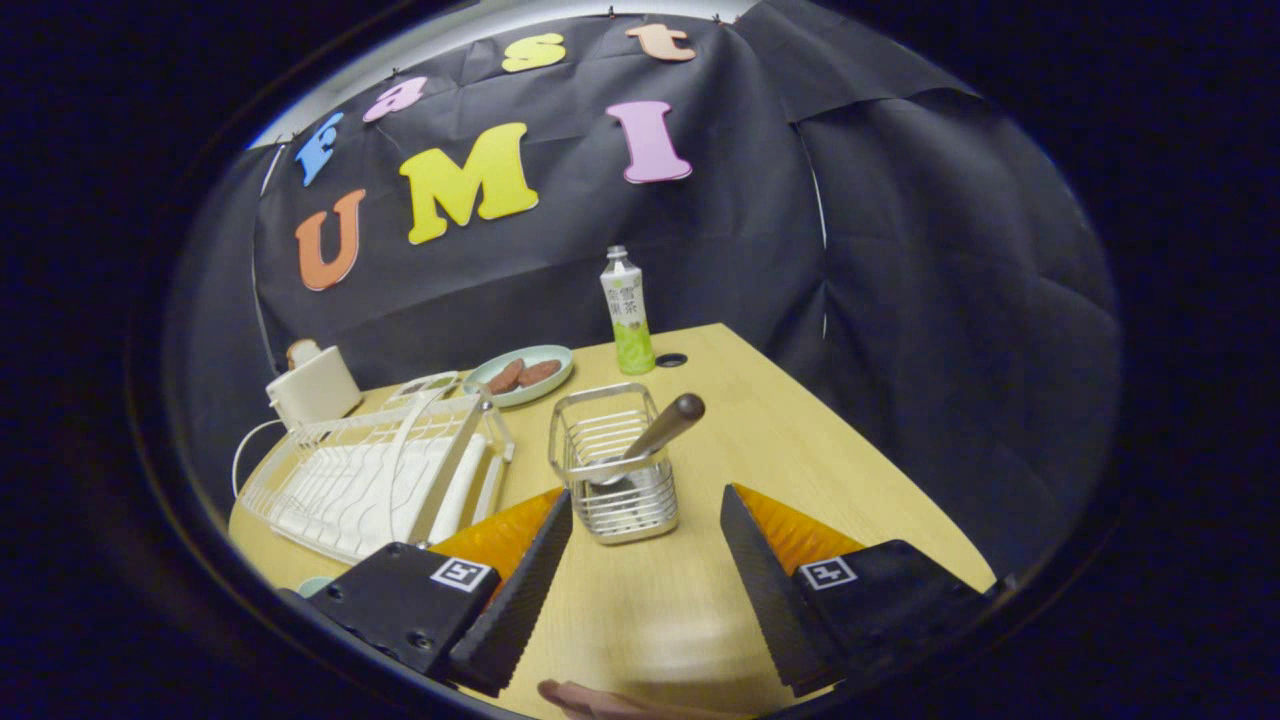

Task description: Take the plate from the dish rack, then take the spoon from the basket and place it into the plate.

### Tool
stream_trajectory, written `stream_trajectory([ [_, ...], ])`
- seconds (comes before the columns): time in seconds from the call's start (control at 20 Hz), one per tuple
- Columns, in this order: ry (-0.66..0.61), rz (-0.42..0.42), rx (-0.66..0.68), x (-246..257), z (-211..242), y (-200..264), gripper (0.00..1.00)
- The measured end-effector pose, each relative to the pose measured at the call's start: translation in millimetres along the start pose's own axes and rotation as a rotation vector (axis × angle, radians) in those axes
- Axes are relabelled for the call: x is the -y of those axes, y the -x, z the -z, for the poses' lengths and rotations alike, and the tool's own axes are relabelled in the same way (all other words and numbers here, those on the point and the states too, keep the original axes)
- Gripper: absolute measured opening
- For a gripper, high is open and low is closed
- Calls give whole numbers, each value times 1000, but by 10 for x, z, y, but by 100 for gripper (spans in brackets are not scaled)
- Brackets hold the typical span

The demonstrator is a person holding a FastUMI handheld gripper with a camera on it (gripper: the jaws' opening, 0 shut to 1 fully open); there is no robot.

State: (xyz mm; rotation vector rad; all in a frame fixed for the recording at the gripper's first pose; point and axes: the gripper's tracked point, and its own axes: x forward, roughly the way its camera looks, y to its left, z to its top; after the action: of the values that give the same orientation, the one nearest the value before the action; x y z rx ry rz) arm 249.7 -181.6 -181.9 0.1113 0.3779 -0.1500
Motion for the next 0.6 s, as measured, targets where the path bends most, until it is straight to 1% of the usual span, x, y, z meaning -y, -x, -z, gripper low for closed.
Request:
stream_trajectory([
  [0.05,9,11,40,40,-65,-47,96],
  [0.15,-2,-1,130,24,-228,-125,96],
  [0.25,-13,2,162,20,-227,-241,95],
  [0.3,8,-7,148,-9,-193,-295,90],
  [0.35,22,-36,139,-58,-193,-271,84],
  [0.4,31,-56,139,-93,-209,-344,74],
  [0.6,50,-32,152,-73,-244,-373,34],
])
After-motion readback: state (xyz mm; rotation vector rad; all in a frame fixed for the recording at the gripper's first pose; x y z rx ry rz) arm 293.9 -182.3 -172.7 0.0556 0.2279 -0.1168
